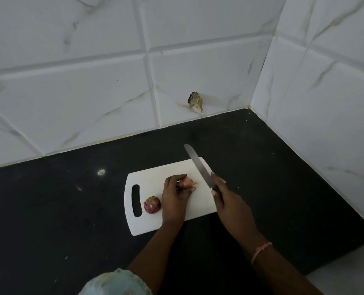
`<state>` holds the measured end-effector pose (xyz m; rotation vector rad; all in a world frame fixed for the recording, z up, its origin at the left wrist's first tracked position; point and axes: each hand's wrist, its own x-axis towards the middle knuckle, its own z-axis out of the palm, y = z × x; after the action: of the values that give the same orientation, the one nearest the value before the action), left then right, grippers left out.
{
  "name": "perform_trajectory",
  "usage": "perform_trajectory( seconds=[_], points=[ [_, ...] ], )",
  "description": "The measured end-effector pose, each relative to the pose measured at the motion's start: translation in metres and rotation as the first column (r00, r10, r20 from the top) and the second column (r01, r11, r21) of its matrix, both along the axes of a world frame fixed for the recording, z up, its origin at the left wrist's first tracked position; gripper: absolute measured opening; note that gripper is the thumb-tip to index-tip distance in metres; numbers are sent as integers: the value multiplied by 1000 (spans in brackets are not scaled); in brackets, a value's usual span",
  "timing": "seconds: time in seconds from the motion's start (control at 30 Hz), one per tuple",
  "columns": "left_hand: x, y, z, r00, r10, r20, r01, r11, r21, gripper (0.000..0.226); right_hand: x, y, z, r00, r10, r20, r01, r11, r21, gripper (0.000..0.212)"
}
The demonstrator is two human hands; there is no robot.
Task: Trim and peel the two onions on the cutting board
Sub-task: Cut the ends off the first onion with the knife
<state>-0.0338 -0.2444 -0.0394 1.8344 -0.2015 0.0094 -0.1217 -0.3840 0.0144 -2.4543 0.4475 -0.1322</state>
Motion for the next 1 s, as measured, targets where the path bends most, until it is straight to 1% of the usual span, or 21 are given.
perform_trajectory(
  seconds=[0.1,0.2,0.3,0.57,0.83,0.93,1.0],
  points=[
    [2,1,-3,1000,-16,23,15,999,45,39,-1,13,-5,999,31,-17,-31,999,17,56],
    [3,3,-6,998,-35,58,30,995,91,36,-1,15,-7,999,18,-27,-17,1000,24,56],
    [3,3,-8,997,-46,55,40,993,113,37,-1,16,-5,1000,2,-11,-2,999,34,55],
    [3,1,-8,999,-39,8,38,996,82,32,-3,23,-9,999,-10,-42,11,1000,14,56],
    [3,0,-9,997,-44,-64,47,997,57,30,5,26,-2,997,38,-65,-37,999,10,59],
    [3,0,-7,996,-40,-75,43,998,42,29,15,24,0,998,35,-50,-29,993,113,56],
    [3,0,-6,996,-36,-78,40,998,47,29,13,20,1,997,39,-68,-29,990,136,55]
  ],
)
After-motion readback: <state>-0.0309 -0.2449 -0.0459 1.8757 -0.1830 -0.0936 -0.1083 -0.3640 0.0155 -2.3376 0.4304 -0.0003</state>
